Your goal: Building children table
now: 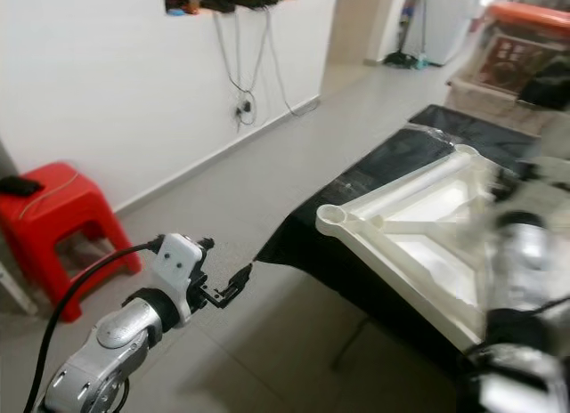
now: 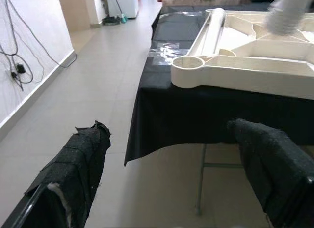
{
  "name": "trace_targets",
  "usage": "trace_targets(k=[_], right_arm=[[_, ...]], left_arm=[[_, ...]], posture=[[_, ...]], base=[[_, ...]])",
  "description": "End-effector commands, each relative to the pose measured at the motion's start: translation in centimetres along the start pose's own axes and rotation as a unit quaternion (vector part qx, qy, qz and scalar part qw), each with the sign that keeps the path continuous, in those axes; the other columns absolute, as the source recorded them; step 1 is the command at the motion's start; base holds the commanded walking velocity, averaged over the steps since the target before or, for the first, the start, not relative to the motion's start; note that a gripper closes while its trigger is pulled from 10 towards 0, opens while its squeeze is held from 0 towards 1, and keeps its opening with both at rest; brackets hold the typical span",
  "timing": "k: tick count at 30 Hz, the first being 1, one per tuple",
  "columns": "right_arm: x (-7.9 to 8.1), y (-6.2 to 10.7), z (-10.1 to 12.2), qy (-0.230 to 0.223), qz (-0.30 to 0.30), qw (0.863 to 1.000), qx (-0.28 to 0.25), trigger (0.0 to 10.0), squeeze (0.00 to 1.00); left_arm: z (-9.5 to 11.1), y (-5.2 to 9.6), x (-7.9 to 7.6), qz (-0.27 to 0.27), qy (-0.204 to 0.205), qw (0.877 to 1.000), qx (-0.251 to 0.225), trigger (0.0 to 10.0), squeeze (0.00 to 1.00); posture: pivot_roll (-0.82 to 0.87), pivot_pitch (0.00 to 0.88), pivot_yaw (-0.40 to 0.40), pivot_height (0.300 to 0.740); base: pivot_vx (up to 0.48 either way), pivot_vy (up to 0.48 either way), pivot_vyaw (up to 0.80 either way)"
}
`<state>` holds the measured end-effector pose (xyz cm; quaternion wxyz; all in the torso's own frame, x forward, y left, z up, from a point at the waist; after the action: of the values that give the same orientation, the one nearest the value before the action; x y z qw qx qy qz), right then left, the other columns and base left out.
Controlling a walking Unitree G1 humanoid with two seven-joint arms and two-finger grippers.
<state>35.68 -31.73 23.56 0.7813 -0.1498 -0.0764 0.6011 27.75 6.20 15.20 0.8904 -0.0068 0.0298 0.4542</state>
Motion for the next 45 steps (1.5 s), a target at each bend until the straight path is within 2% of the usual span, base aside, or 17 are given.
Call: trace_targets(k=[1,3,7,12,15,18,29,45], right_arm=[[2.3,0.3,1.1,-0.022,0.032,0.999,-0.024,10.0,0.0],[3.3,0.6,1.0,-0.032,0.043,0.998,-0.028,10.0,0.0],[3.6,0.8,1.0,-0.034,0.048,0.998,-0.031,10.0,0.0],[1.9,1.2,0.8,-0.018,0.055,0.998,-0.015,10.0,0.0],[1.5,1.3,0.7,-0.015,0.054,0.998,-0.008,10.0,0.0],[1.4,1.3,0.7,-0.015,0.054,0.998,-0.007,10.0,0.0],[1.3,0.6,0.6,-0.04,0.112,0.993,0.002,10.0,0.0],[0.8,-0.2,1.1,-0.037,0.13,0.991,-0.001,10.0,0.0]], left_arm=[[-0.2,0.0,0.2,0.004,-0.003,1.0,0.001,10.0,0.0],[-0.1,-0.1,0.2,0.004,-0.004,1.0,0.0,10.0,0.0],[-0.2,-0.1,0.3,0.003,-0.004,1.0,-0.002,10.0,0.0],[0.0,-0.4,0.3,0.001,-0.007,1.0,-0.007,10.0,0.0],[0.1,-0.5,0.2,0.001,-0.007,1.0,-0.009,10.0,0.0],[0.1,-0.5,0.2,0.001,-0.008,1.0,-0.009,10.0,0.0],[0.2,-0.5,0.3,0.0,-0.011,1.0,-0.012,10.0,0.0],[0.4,-0.5,0.4,-0.001,-0.017,1.0,-0.016,10.0,0.0]], posture=[[0.17,0.0,-0.077,0.74],[0.17,0.0,-0.077,0.74],[0.17,0.0,-0.077,0.74],[0.16,0.0,-0.078,0.74],[0.16,0.0,-0.078,0.74],[0.16,0.0,-0.078,0.74],[0.16,0.0,-0.079,0.74],[0.16,0.0,-0.087,0.74]], base=[[0.0,0.0,-0.8],[0.0,0.0,-0.8],[0.0,0.0,-0.8],[0.0,0.0,-0.8],[0.0,0.0,-0.8],[0.0,0.0,-0.8],[0.0,0.0,-0.8],[0.0,0.0,-0.8]])
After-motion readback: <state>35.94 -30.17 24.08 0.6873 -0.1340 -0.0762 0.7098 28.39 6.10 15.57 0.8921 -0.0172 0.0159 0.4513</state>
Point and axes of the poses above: a point about 5 cm out from each wrist's last joint towards the gripper, its own y axis pointing back from the gripper into the wrist, its own z axis along the axis of the wrist's last joint, x = y × z, the point moved 3 cm from there along -y, pointing out of the wrist towards the gripper, and after that the axes turned 8 degrees about y, right-handed, at the moved point
